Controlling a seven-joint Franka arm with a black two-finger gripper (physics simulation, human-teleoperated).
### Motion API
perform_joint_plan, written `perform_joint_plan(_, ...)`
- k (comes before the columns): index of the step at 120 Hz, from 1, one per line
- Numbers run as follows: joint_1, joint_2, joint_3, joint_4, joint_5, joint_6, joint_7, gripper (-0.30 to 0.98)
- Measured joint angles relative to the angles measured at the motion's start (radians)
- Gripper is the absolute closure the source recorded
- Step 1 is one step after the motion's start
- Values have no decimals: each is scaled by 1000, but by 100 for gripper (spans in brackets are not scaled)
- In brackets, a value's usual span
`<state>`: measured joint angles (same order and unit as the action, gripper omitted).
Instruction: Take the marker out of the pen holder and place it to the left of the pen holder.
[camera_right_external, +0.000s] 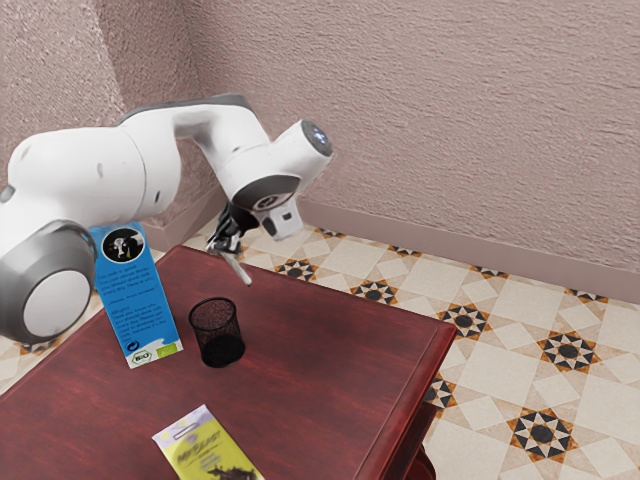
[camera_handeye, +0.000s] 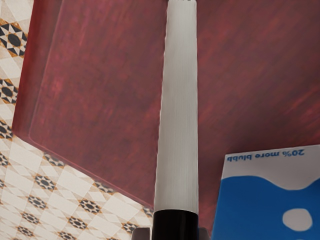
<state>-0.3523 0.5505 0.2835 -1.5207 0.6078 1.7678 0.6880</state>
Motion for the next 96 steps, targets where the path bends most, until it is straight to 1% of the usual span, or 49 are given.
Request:
perform_joint_plan(14,34,5,6,0,-69,30,71,79)
perform_joint_plan(29,38,12,7,1,-102,52,136,79)
perform_joint_plan(54,52,14,8,2,-117,77,225,79)
perform_joint_plan(92,82,24,12,3,-119,118,316,78)
perform_joint_plan(96,81,25,12,2,-118,119,325,71)
